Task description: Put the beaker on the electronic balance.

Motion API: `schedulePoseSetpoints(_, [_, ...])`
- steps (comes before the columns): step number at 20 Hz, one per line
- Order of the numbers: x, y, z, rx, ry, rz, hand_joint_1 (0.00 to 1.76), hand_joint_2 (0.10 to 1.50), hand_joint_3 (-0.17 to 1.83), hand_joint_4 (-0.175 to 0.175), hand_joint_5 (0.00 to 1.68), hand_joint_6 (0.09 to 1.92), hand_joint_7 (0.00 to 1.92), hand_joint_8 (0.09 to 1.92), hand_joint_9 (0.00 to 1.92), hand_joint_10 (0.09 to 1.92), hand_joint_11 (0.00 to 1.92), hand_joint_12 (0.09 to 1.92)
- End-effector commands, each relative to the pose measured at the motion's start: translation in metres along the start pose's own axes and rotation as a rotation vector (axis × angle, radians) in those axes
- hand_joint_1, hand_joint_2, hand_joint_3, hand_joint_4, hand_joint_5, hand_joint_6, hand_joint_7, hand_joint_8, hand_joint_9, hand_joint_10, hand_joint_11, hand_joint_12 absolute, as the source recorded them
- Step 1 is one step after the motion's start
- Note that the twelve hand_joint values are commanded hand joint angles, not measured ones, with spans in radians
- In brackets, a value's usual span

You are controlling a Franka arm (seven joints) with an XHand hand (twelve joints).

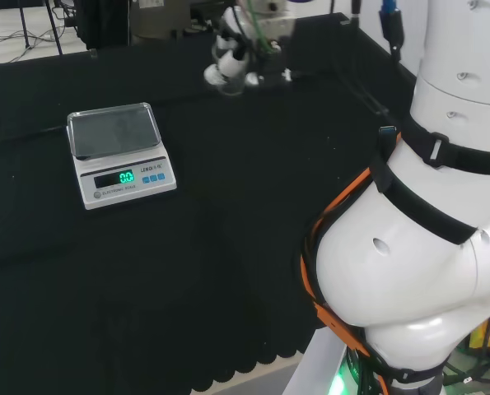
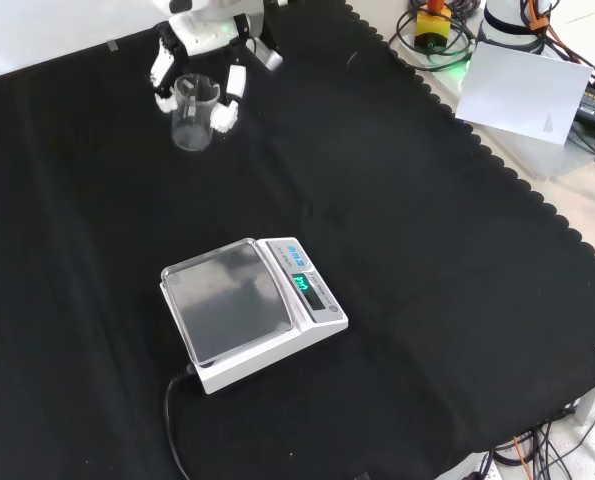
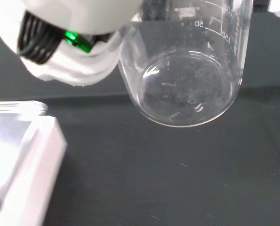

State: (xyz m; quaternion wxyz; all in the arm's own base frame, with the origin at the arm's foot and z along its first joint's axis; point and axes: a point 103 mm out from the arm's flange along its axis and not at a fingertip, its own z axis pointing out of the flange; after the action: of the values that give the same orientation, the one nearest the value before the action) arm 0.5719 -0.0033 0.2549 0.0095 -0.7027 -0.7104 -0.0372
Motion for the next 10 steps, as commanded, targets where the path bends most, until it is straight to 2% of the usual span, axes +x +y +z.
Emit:
schedulePoseSetpoints(1, [0.157, 0.031, -0.001, 0.035, 0.009, -0.197, 1.28, 0.79, 0.60, -0.175, 1.03, 1.04, 1.06, 1.06, 1.45, 0.87, 1.50, 0.73])
schedulePoseSetpoints(5, [0.207, 0.039, 0.023, 0.075, 0.006, -0.256, 1.28, 0.78, 0.61, -0.175, 1.03, 1.04, 1.06, 1.06, 1.45, 0.86, 1.49, 0.73])
schedulePoseSetpoints(10, [0.238, 0.044, 0.054, 0.125, -0.001, -0.282, 1.28, 0.78, 0.61, -0.175, 1.03, 1.04, 1.07, 1.06, 1.45, 0.86, 1.49, 0.73])
